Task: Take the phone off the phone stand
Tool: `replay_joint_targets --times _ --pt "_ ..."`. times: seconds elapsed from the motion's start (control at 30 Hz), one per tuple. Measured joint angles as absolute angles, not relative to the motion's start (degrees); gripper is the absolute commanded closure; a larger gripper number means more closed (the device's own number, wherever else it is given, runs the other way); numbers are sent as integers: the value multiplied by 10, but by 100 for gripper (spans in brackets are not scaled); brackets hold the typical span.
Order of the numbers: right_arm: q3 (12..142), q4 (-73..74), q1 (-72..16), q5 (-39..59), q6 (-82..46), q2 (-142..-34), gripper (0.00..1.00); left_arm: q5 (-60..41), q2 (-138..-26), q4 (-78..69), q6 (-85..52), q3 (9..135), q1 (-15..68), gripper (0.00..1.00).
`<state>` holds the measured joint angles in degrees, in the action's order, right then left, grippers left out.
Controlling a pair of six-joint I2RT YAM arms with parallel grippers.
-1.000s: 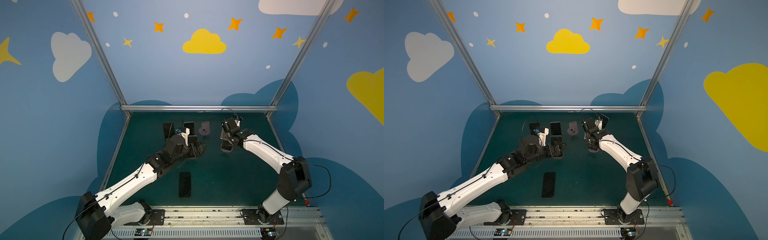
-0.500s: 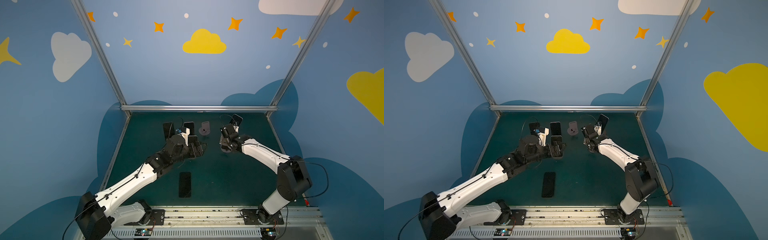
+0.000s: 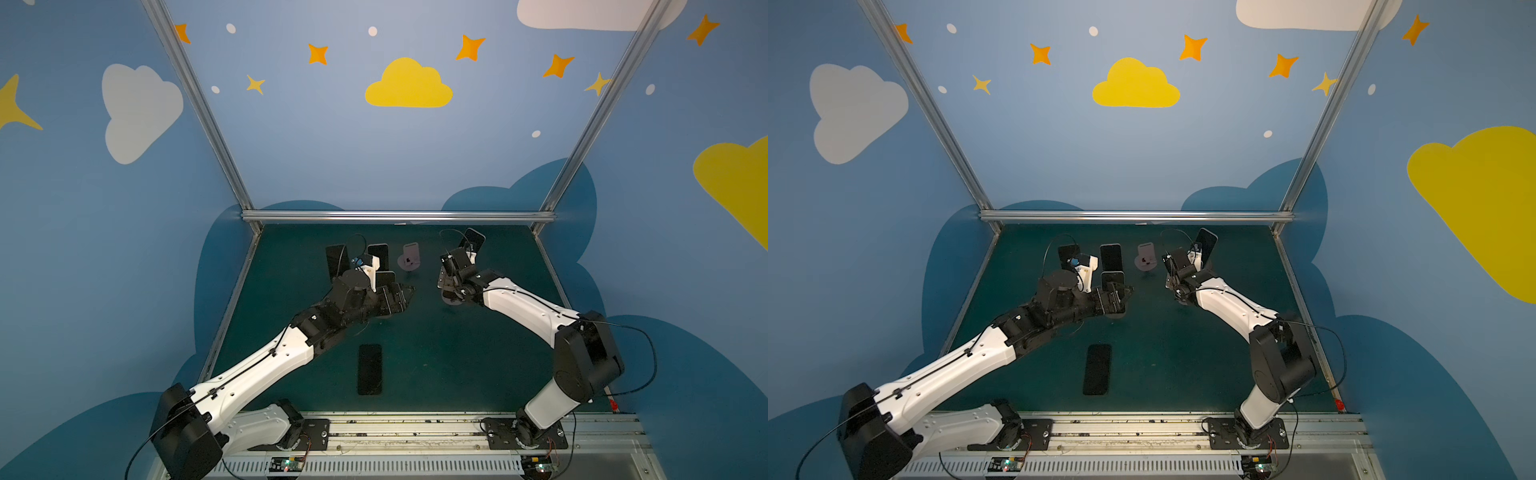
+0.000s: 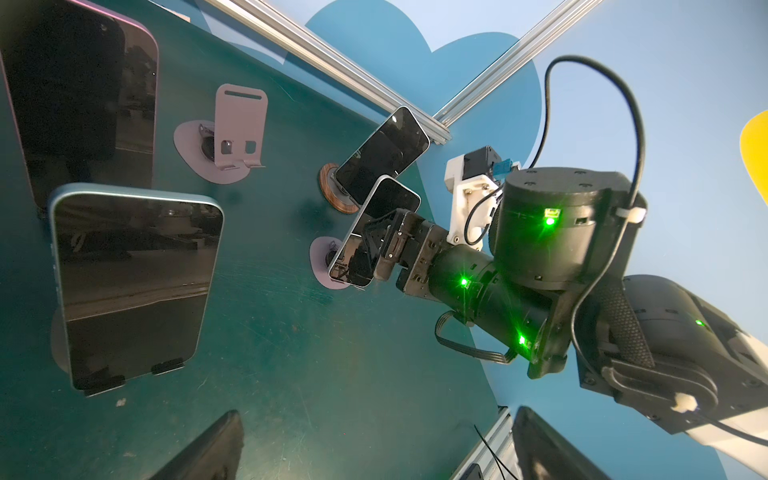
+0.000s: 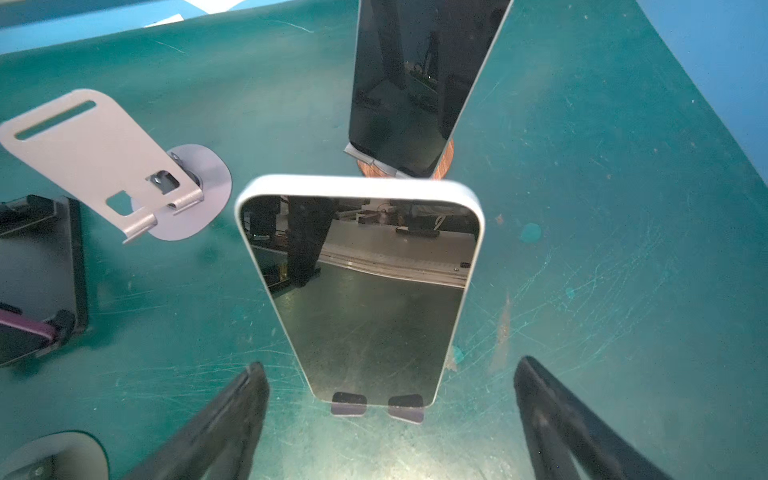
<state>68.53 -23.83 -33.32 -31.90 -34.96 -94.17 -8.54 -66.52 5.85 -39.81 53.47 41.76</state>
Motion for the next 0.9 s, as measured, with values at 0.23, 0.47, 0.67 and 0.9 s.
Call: replay_joint_targets --times 0.23,0.47,0.67,0.9 --pt "750 -247 -327 -322 -340 -967 7 -85 -664 59 -398 535 418 0" --pt "781 -264 -316 -323 -338 -995 7 -85 -655 58 -398 535 418 0" --pt "781 -273 -305 -320 -335 -995 7 -85 -655 58 -398 535 418 0" --pt "787 -267 -292 -297 -314 -1007 8 -85 -655 58 -398 535 418 0"
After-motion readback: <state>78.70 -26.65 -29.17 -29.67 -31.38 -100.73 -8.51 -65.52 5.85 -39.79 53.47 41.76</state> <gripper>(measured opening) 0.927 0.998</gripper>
